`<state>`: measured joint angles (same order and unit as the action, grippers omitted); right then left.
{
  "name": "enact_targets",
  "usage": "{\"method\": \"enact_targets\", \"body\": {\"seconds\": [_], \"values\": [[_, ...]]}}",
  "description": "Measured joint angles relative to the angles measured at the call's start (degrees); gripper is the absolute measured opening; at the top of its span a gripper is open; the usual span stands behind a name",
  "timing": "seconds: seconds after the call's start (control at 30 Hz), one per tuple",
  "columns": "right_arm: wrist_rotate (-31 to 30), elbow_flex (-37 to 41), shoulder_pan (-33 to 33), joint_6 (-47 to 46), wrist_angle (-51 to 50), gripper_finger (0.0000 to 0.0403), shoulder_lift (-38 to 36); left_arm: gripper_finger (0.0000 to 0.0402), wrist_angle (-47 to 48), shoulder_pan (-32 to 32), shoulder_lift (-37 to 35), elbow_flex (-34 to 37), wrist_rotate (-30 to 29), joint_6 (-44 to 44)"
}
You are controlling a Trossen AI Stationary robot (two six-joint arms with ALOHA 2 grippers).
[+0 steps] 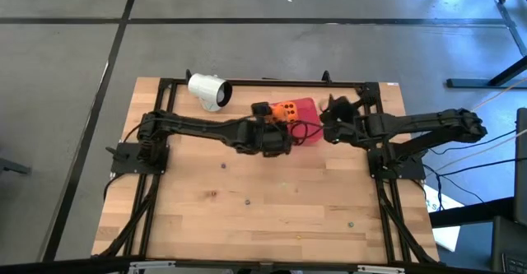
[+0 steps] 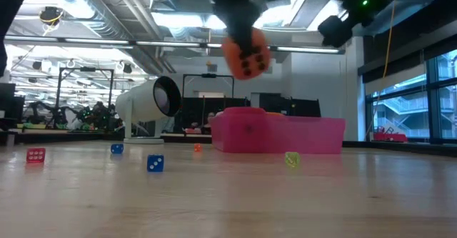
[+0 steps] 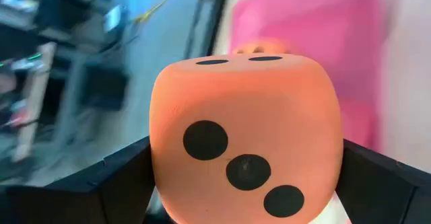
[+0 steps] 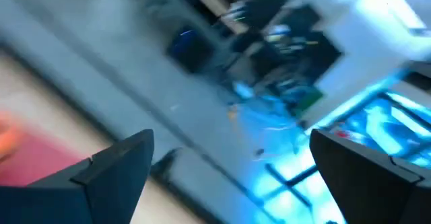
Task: Pick & Place Dice
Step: Put the big orange dice into the red bin
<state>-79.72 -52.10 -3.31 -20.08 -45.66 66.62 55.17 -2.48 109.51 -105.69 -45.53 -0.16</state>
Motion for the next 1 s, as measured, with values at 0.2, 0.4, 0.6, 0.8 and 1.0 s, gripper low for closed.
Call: {"method": "enact_targets", "body": {"seconds": [0.2, 0.4, 0.6, 0.8, 1.0], "values": [[7.0, 0.0, 0.0, -2.4, -7.6, 0.0396, -5.8, 0.0377, -10.9, 5.0, 1.6, 0.1, 22.8, 6.2], [8.2, 0.0, 0.0, -3.5, -8.6, 0.0396, -9.0, 0.0377, -19.5, 9.1, 6.2, 0.1, 27.8, 9.2], [8.7, 0.0, -0.1, -3.4, -8.6, 0.0396, -9.1, 0.0377, -16.6, 11.8, 9.1, 0.2, 30.3, 9.4], [9.6, 0.0, -0.1, -3.5, -8.6, 0.0396, -9.0, 0.0377, -11.4, 12.4, 8.9, 0.0, 30.2, 9.1], [13.7, 0.0, -0.1, -3.5, -8.5, 0.0396, -9.0, 0.0377, -8.8, 12.7, 9.0, 0.0, 33.9, 10.7]]}}
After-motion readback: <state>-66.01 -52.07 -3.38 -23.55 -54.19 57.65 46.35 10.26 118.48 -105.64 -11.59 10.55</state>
